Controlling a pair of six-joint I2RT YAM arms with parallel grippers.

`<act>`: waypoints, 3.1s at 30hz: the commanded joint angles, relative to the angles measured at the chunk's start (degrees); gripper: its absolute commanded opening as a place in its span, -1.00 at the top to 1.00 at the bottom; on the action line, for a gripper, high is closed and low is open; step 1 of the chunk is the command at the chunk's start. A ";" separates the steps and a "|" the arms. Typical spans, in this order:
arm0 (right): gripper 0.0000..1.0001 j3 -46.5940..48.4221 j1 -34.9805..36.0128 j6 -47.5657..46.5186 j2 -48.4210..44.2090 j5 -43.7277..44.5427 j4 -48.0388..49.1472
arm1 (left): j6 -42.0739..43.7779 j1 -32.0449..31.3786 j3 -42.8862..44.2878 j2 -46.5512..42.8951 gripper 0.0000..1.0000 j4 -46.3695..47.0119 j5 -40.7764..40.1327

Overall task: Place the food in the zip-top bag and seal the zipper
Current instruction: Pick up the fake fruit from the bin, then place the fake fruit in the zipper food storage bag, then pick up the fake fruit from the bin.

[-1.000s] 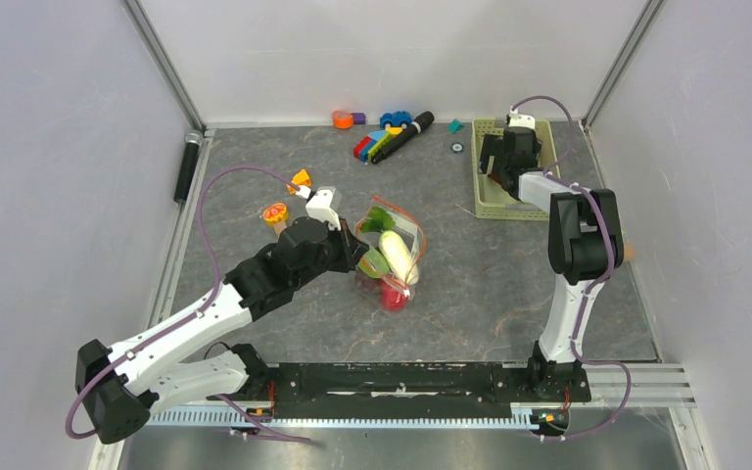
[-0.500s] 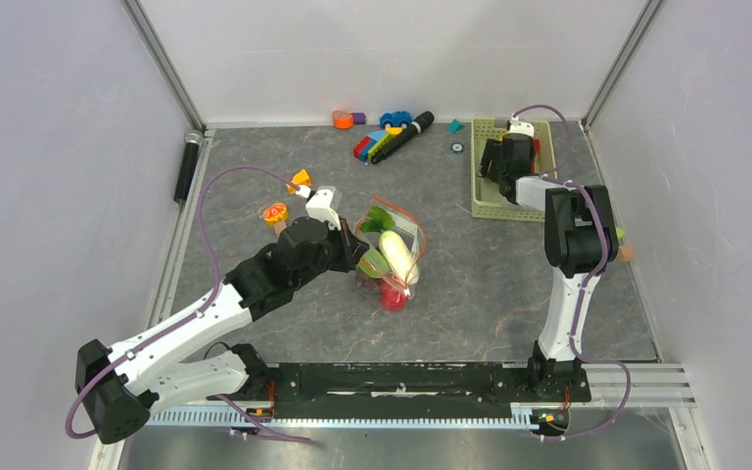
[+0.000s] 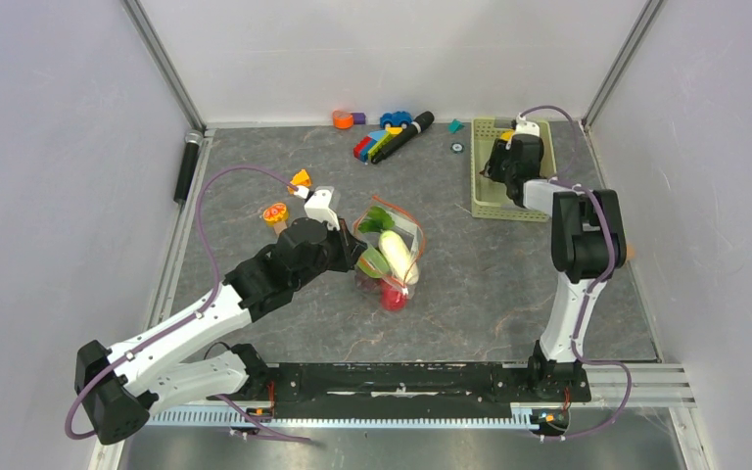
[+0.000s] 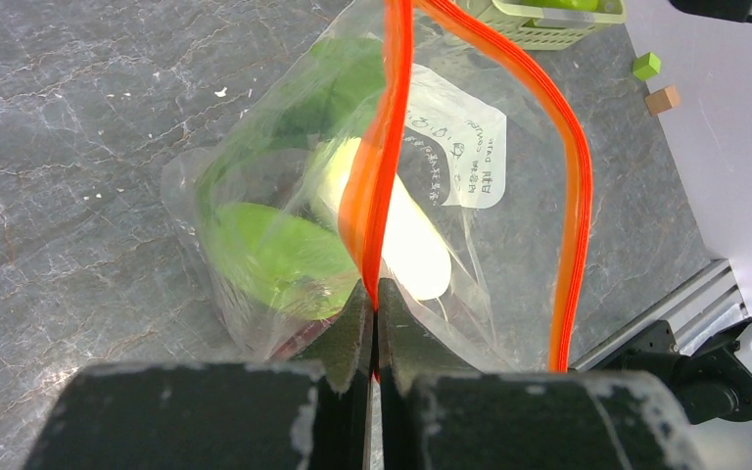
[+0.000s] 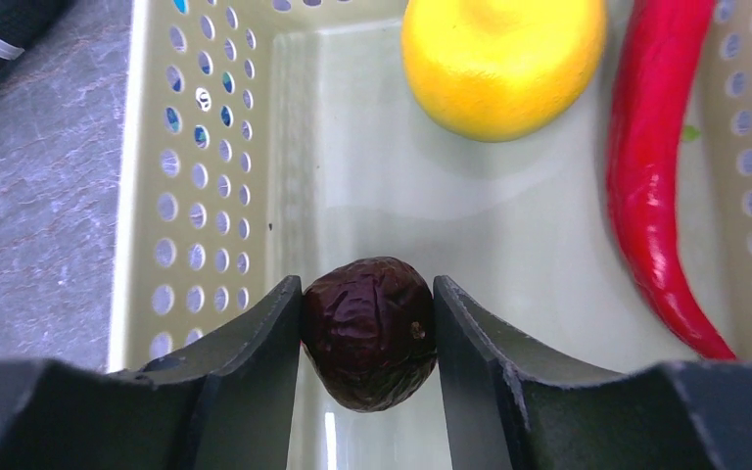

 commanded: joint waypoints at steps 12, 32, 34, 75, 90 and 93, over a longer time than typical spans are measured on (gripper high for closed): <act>1.00 -10.90 0.69 -1.79 -33.11 -11.23 0.58 | 1.73 -0.07 -0.58 -1.47 0.95 2.26 -0.11; 0.90 -10.23 23.34 -13.54 -50.45 -32.80 -10.86 | 2.01 -0.07 -0.53 -0.63 0.95 2.72 0.94; 0.90 -8.63 25.73 -15.48 -49.29 -32.68 -13.25 | 1.98 -0.07 -0.55 -0.59 0.95 2.70 1.17; -0.96 1.89 43.65 -34.04 -44.37 -12.91 -35.57 | 1.85 -0.07 -1.03 -2.01 0.95 2.87 0.87; -0.96 3.31 27.89 -21.44 -41.07 21.23 -38.93 | 1.41 -0.07 -1.11 -1.85 0.95 2.95 1.70; -0.96 6.65 22.07 -19.42 -36.71 24.65 -42.80 | 1.40 -0.07 -1.07 -1.91 0.95 2.96 1.69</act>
